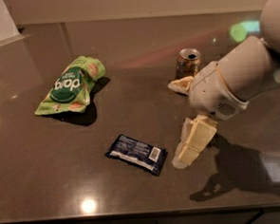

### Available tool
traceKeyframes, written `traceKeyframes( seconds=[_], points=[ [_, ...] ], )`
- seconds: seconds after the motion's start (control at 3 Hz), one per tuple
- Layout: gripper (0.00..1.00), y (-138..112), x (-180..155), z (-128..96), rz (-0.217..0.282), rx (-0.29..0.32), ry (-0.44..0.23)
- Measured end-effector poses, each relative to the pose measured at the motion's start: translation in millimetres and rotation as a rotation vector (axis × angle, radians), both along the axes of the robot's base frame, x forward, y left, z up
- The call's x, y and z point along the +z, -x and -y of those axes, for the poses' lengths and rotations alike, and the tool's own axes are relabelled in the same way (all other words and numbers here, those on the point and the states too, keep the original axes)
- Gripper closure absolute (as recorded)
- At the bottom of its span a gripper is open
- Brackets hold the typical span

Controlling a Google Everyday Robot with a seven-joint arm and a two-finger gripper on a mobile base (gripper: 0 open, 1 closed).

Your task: Pick rxbar blueberry

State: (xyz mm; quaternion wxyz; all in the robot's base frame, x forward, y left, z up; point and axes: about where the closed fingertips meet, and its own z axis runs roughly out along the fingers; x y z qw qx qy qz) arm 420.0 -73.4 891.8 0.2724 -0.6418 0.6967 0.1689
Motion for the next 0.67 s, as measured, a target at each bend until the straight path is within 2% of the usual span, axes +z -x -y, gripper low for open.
traceKeyframes(
  seconds=[0.67],
  points=[
    [0.0,14,-35,-45,-0.03,0.054,-0.026]
  ],
)
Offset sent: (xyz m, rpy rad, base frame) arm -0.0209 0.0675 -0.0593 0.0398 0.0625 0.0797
